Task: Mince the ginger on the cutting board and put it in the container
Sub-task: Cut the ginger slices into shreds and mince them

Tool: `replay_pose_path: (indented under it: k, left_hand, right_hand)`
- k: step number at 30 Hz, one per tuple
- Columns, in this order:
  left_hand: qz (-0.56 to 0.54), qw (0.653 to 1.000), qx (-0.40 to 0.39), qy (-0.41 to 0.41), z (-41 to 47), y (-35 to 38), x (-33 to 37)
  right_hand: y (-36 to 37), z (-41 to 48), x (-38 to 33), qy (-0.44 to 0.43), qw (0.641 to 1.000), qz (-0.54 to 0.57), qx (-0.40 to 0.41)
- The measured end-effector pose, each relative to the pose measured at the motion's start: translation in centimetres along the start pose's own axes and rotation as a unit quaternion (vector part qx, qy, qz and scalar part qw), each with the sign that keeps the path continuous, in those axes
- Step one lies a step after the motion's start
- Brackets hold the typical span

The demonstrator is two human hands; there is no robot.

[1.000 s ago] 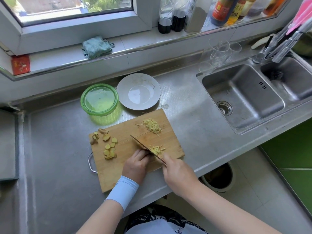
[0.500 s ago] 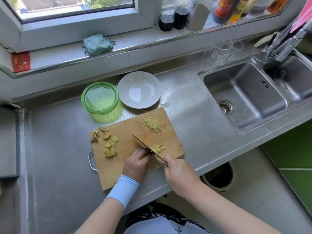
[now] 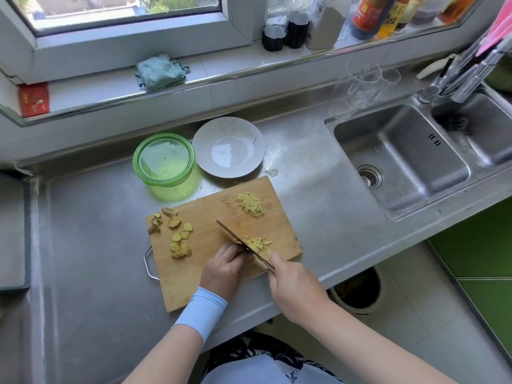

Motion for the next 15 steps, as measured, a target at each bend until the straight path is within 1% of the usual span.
replay_pose_path:
  k: [4, 9, 11, 15]
  left_hand:
    - [0.005, 1.000, -0.004, 0.002, -0.2, 0.2, -0.1]
    - [-0.010, 1.000, -0.006, 0.010, 0.3, -0.4, 0.0]
    - [-0.004, 0.999, -0.020, 0.030, 0.7, -0.7, 0.0]
    - [0.049, 0.992, -0.070, 0.096, 0.8, 0.1, -0.1]
  right_hand:
    - [0.5, -0.2, 0.5, 0.015, 1.000, -0.005, -0.003]
    - [0.0, 1.5, -1.2, -0.005, 0.999, -0.035, 0.007]
    - [-0.2, 1.5, -1.3, -0.005, 0.999, -0.038, 0.006]
    - [-0.3, 1.4, -1.4, -0.003, 0.999, -0.041, 0.008]
Point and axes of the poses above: each hand's wrist, its own z-axis towards the middle knuckle, its own y-axis out of the palm, x = y × z, the point moved 7 cm from there along z, towards the middle knuckle, and after that the axes turned 9 degrees about -x, right-handed, at the moved point
